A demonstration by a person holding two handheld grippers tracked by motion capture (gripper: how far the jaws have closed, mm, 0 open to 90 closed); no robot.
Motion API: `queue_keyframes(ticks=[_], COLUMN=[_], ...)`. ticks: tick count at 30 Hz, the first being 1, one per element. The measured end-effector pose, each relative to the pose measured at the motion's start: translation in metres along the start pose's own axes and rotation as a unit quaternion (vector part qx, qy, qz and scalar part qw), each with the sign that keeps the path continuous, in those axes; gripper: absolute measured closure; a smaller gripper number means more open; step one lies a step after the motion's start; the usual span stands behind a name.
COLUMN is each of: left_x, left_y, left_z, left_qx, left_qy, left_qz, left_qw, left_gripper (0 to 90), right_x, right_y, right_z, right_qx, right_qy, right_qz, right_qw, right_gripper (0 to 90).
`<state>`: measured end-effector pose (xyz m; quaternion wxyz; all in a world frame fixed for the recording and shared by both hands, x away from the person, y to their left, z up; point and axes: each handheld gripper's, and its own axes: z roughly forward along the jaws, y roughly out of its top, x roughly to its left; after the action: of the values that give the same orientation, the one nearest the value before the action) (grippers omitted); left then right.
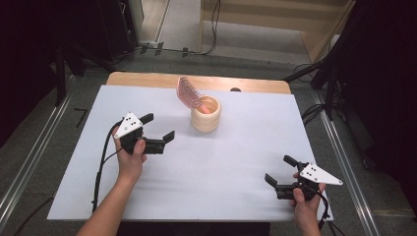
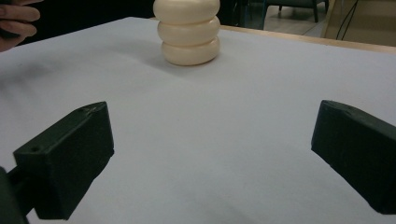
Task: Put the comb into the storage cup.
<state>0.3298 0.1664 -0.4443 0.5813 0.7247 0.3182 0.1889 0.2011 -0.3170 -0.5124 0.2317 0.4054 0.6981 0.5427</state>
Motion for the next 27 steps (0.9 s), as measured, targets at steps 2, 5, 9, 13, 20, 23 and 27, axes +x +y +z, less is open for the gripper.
queue_keyframes(ticks=[2,5,9,13,20,23,27], left_x=[-0.001,0.0,0.0,-0.001,-0.003,-0.003,-0.001], left_y=[-0.003,-0.006,-0.01,-0.015,-0.022,-0.026,-0.031], left_z=[-0.004,-0.011,-0.021,-0.029,-0.043,-0.052,-0.062], left_qx=[0.002,0.0,-0.004,-0.001,-0.002,-0.009,-0.013], left_qy=[0.003,0.005,0.007,0.01,0.017,0.02,0.022], left_qz=[0.002,0.003,0.0,0.005,0.01,0.01,0.003], left_qw=[1.0,1.0,1.0,0.9999,0.9998,0.9997,0.9997], left_gripper=[0.0,0.0,0.0,0.0,0.0,0.0,0.0], right_x=[0.0,0.0,0.0,0.0,0.0,0.0,0.001], right_y=[0.0,0.0,0.0,0.0,0.0,0.0,0.0], right_z=[0.0,0.0,0.0,0.0,0.001,0.001,0.001], right_qx=[0.001,0.0,0.0,0.0,0.001,0.001,0.004], right_qy=[0.0,0.0,0.0,-0.001,-0.003,-0.004,-0.004], right_qz=[0.0,0.0,-0.002,-0.003,-0.004,-0.003,-0.005], right_qw=[1.0,1.0,1.0,1.0,1.0,1.0,1.0], right_gripper=[0.0,0.0,0.0,0.0,0.0,0.0,0.0])
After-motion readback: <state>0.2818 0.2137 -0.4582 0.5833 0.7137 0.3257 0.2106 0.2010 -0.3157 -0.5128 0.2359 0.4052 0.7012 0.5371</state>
